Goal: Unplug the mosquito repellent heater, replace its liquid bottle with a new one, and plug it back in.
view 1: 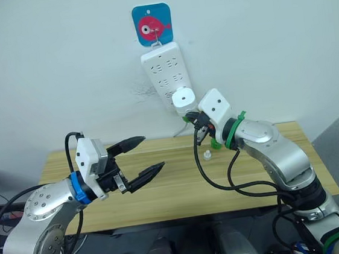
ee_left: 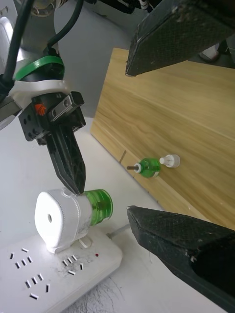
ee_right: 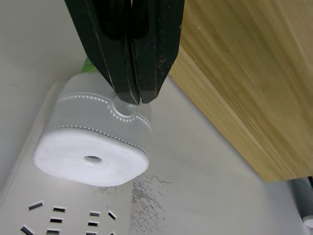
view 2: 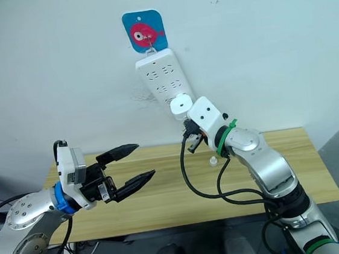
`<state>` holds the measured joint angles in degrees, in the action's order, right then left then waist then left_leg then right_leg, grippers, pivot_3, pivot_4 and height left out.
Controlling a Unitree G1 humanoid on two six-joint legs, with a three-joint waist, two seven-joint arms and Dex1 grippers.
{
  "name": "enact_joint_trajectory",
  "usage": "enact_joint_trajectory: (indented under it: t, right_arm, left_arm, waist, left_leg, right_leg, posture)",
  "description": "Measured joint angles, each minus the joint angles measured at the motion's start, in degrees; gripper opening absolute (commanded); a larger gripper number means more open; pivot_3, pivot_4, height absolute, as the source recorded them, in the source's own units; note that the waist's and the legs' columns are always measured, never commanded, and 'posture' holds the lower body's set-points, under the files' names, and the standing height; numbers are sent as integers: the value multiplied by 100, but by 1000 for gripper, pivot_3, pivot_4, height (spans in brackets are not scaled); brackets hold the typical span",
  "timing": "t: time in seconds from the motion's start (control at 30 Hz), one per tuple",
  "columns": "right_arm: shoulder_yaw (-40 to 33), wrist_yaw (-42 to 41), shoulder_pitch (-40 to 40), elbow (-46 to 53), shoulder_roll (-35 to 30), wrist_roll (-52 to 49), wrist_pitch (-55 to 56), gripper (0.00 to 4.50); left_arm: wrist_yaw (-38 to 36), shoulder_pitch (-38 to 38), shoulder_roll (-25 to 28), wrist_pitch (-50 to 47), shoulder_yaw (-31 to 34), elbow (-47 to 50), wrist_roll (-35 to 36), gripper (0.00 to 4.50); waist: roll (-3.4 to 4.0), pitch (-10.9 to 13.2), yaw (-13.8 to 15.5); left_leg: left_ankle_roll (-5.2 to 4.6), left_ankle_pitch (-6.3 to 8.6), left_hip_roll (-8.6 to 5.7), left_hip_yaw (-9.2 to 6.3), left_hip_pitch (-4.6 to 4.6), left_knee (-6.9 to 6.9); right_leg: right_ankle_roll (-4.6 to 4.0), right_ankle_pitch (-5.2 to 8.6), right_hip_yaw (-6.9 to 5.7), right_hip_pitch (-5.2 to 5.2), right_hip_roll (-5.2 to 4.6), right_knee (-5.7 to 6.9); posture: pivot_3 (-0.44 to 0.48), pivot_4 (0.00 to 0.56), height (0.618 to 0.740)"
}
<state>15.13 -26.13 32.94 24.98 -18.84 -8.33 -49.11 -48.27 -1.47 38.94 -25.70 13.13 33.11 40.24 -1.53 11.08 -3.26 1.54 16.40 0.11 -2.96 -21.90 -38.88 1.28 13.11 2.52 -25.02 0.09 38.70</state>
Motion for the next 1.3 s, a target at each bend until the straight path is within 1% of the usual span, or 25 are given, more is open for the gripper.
enact_joint_trajectory:
  t: [0.33,0.53,0.77,0.93,1.3]
  right_arm:
    - [6,-179,-22,226,-112,-208,-201,24]
    - [94,-198,11,241,10,-236,-284,24]
    - [98,-4,209,0,189,-122,-107,24]
    - [201,9,210,-168,199,-38,-27,24]
    - [184,3,272,-287,193,42,50,24]
  left_arm:
    - [12,10,-16,0,-42,0,0,4500]
    - [11,10,-24,0,-79,0,-2,4500]
    - [12,8,-25,0,-142,1,-1,4500]
    - [12,7,-25,0,-144,1,-1,4500]
    - [12,6,-25,0,-146,1,-1,4500]
  waist:
    - [0,0,-3]
    - [0,0,-4]
    - [0,0,-3]
    - [0,0,-4]
    - [0,0,-4]
  left_leg:
    - [0,0,1,2,0,1]
    - [0,0,2,1,0,2]
    - [0,0,1,1,-1,2]
    - [0,0,2,1,-1,2]
    - [0,0,2,0,-1,2]
  right_leg:
    - [1,1,0,-1,0,0]
    - [7,4,0,-1,1,0]
    - [1,0,-1,-1,0,-1]
    - [1,1,-1,-1,0,-1]
    - [5,3,-1,-2,0,-1]
  posture:
    - [-54,150,740]
    - [-52,151,740]
    - [-50,153,740]
    - [-47,154,740]
    - [-47,154,740]
